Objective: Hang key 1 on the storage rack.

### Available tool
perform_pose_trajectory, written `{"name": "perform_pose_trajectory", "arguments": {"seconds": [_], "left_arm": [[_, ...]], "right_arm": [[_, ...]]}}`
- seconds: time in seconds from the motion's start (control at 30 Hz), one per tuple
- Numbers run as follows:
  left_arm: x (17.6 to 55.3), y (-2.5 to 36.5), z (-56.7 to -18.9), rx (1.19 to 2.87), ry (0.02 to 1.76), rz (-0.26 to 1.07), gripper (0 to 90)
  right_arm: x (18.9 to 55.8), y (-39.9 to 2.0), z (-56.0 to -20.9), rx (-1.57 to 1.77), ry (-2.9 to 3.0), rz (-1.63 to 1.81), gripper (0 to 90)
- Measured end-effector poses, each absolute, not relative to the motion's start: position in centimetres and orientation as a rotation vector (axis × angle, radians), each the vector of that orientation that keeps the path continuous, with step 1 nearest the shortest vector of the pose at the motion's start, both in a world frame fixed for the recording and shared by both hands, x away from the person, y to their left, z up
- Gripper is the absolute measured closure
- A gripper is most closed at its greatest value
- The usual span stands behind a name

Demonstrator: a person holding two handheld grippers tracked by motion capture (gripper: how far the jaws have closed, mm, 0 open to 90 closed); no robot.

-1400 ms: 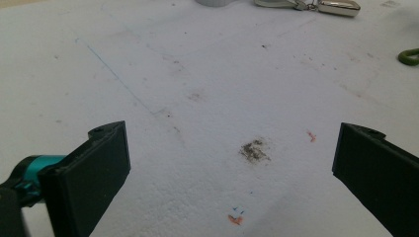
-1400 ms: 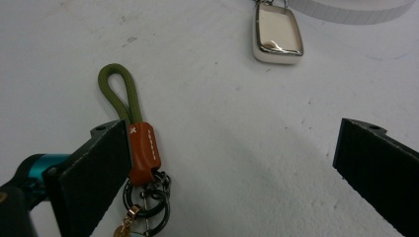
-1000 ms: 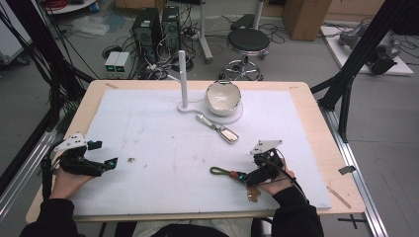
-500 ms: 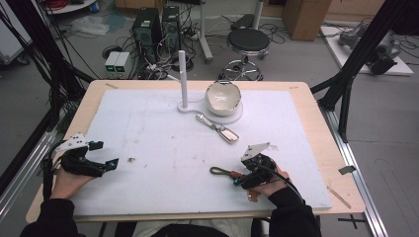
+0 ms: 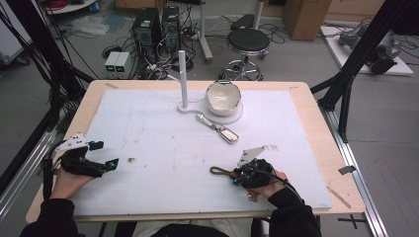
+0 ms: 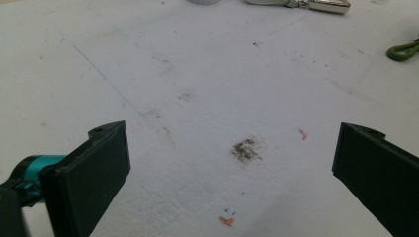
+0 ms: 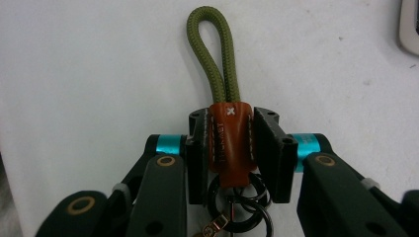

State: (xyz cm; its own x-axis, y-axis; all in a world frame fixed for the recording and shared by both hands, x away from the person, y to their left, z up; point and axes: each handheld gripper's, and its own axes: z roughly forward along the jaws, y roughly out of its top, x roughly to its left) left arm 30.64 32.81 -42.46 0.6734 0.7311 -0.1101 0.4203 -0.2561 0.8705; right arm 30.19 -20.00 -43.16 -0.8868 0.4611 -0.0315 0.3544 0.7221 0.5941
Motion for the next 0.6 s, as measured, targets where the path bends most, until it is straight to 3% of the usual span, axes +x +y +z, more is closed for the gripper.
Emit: {"name": "perform_pose_trajectory", "arguments": {"seconds": [0.6], "left_arm": [[30.48,32.88,-42.33,1.886,0.897,0.393,1.7]], "right_arm": [[29.78,-20.02,-42.19,0.717,2.644,0.915,70.8]]}}
